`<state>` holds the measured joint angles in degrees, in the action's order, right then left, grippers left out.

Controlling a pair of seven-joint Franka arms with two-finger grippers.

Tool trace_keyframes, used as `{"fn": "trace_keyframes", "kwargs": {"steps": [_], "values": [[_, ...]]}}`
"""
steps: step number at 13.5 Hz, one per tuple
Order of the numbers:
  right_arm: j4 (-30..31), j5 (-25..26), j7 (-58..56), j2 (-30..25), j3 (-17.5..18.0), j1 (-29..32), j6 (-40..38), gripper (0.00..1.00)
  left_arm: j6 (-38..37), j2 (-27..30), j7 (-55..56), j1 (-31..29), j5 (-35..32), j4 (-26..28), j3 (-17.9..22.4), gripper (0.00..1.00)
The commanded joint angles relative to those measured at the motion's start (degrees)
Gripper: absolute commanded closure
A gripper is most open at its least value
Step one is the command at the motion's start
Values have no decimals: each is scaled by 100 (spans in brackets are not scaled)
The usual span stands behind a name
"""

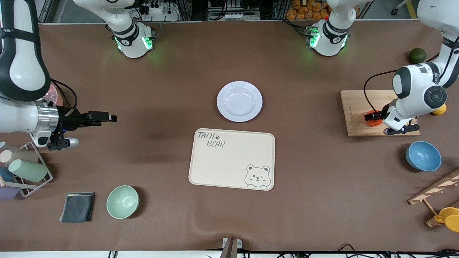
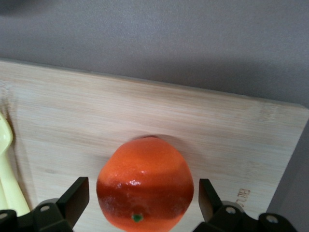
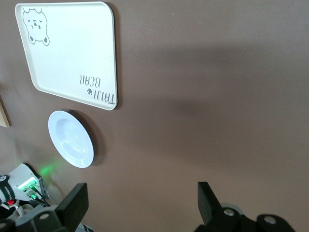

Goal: Place orange and plate with both arms
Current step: 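Grasp the orange with the left gripper and lift it toward the plate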

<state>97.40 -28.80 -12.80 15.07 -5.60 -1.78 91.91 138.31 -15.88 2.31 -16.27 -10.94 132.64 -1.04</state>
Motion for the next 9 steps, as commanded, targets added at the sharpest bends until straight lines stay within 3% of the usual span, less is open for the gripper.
{"fn": "trace_keyframes", "kwargs": {"steps": [1, 4, 6, 9], "values": [[277, -536, -20, 5, -20, -24, 19, 0, 74, -170, 51, -86, -66, -159, -46, 28], [718, -1336, -20, 14, -20, -42, 99, 0, 47, -179, 51, -69, -66, -177, -46, 83], [833, -1619, -20, 75, -20, -129, 108, 0, 21, -74, 68, -78, -14, -238, -54, 95], [833, -1786, -20, 207, -20, -156, 99, 0, -442, 294, 42, -69, 539, -396, -430, 100]]}}
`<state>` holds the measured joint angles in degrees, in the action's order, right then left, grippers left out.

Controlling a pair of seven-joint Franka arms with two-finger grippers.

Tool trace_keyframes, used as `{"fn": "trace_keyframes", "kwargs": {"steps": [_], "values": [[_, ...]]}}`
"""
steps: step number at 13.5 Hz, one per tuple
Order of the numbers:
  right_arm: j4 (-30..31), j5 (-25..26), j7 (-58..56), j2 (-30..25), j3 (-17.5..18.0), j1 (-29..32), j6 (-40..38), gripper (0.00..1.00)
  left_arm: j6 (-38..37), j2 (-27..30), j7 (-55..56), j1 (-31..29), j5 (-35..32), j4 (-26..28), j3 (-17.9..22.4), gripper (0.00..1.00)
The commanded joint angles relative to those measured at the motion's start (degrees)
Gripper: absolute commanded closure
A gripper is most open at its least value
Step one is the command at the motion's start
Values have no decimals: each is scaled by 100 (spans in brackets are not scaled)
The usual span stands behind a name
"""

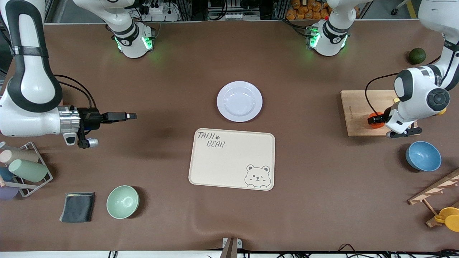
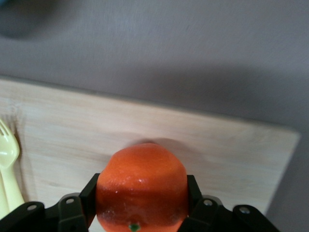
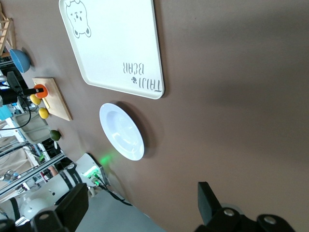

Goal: Place orange and plate with both arms
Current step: 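Grasp the orange with the left gripper and lift it toward the plate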

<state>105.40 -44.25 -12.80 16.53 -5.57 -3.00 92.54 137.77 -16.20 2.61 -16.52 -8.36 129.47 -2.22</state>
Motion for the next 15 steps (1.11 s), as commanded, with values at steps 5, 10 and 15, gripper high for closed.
{"fn": "trace_keyframes", "kwargs": {"steps": [5, 10, 15], "values": [[612, -575, -564, 25, -23, -113, 537, 0, -2270, 390, 380, 0, 835, -1440, -1602, 100], [1350, -1427, -1549, 69, -14, -420, 1133, 0, -2571, 171, 1843, 244, 845, -1733, -2975, 100], [1870, -2209, -2409, 96, -14, -868, 1697, 0, -2036, -277, 4603, 1712, 880, -1733, -3126, 100]]}}
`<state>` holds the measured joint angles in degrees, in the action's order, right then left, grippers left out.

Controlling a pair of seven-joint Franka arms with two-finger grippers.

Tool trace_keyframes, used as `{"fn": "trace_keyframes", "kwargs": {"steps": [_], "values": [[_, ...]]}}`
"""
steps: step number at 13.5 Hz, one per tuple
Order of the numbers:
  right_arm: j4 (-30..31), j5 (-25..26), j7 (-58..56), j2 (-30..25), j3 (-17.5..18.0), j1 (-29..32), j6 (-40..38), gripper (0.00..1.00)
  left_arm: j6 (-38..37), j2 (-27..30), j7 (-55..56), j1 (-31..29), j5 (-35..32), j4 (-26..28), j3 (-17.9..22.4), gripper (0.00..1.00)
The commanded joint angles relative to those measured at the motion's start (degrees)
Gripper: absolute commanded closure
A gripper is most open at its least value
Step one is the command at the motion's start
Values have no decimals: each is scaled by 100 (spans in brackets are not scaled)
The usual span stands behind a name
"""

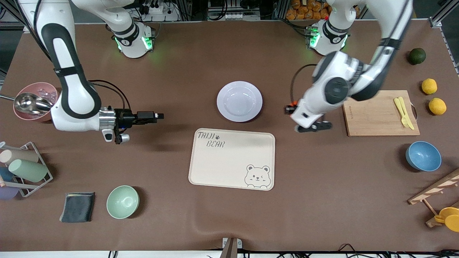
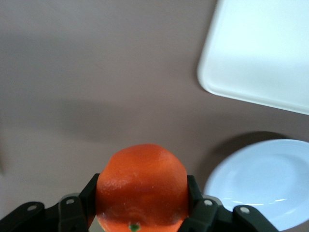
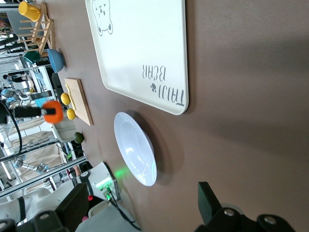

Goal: Place orange and plate with both arms
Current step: 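Grasp the orange with the left gripper and lift it toward the plate, then lower the orange onto the white plate and open the left gripper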

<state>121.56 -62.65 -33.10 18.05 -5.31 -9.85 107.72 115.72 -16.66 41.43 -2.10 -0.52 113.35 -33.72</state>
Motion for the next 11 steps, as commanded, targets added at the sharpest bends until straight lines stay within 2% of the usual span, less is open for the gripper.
{"fn": "trace_keyframes", "kwargs": {"steps": [1, 3, 6, 10, 11], "values": [[298, -545, -520, 5, -40, -228, 179, 0, 275, -328, 1048, 437, 192, -120, 15, 100], [395, -957, -941, 163, -40, -420, 310, 0, 713, -599, 1742, 947, 245, -111, 32, 100], [527, -1503, -1513, 357, -40, -640, 504, 0, 1794, -1232, 2842, 1422, 184, -154, 41, 100], [623, -2127, -1901, 480, -40, -1027, 819, 1, 1928, -1900, 3686, 2300, -237, -576, 436, 100], [624, -2154, -1901, 489, -40, -1089, 864, 2, 2007, -2050, 3810, 2433, -369, -638, 489, 95]]}}
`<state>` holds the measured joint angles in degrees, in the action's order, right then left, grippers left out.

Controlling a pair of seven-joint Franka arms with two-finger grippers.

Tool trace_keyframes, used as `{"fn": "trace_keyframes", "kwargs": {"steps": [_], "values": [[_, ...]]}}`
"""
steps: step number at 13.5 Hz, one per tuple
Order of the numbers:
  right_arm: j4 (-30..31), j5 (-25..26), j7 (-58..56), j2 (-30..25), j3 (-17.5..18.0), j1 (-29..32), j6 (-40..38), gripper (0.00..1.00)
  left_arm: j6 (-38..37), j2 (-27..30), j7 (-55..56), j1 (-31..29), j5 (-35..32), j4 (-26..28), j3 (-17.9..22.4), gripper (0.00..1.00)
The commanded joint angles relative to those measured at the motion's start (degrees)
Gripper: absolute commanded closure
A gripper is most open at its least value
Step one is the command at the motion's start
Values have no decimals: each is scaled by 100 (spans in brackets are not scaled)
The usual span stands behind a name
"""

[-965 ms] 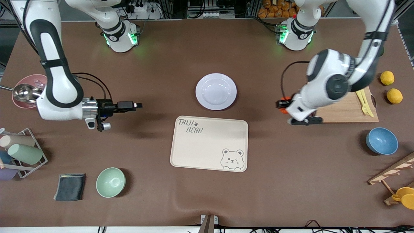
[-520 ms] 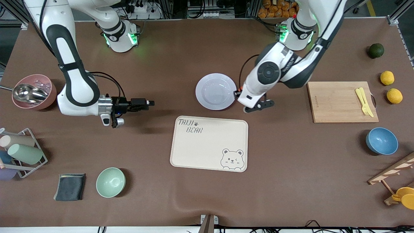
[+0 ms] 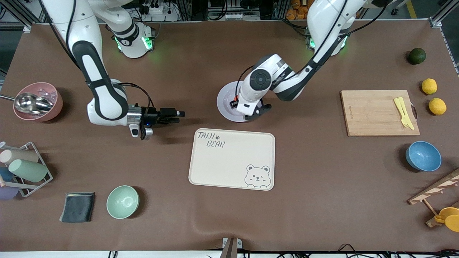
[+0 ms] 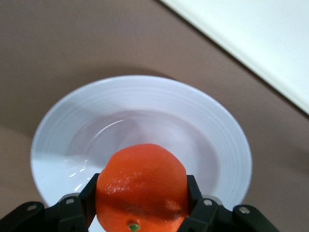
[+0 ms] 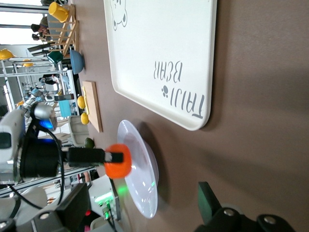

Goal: Place orange and plate with both arms
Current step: 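Lower the orange onto the white plate and open the left gripper, then withdraw the left gripper while the right gripper reaches the plate rim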

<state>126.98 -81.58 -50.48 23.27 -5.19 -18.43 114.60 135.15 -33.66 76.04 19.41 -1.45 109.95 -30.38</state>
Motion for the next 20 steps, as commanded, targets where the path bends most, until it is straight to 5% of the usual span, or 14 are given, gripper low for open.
{"fn": "trace_keyframes", "kwargs": {"steps": [1, 3, 6, 11, 16, 20], "values": [[81, -410, -173, -16, -52, -310, 186, 5, 178, -430, 350, 300, -416, -316, 216, 84], [90, -700, -173, 37, -52, -511, 238, 6, 267, -466, 368, 300, -462, -299, 217, 0], [90, -816, -182, 46, -52, -670, 309, 7, 205, -256, 394, 292, -680, -299, 235, 0], [107, -1351, -612, 230, -52, -1022, 492, 17, -751, 1123, 307, -234, -725, -518, 217, 0], [213, -1563, -639, 292, -52, -1198, 555, 28, -1726, 1792, -1517, -1604, -699, -1440, 200, 0], [230, -1975, -858, 450, -52, -1391, 555, 33, -2860, 1995, -4038, -2746, -638, -2020, 173, 0]]}}
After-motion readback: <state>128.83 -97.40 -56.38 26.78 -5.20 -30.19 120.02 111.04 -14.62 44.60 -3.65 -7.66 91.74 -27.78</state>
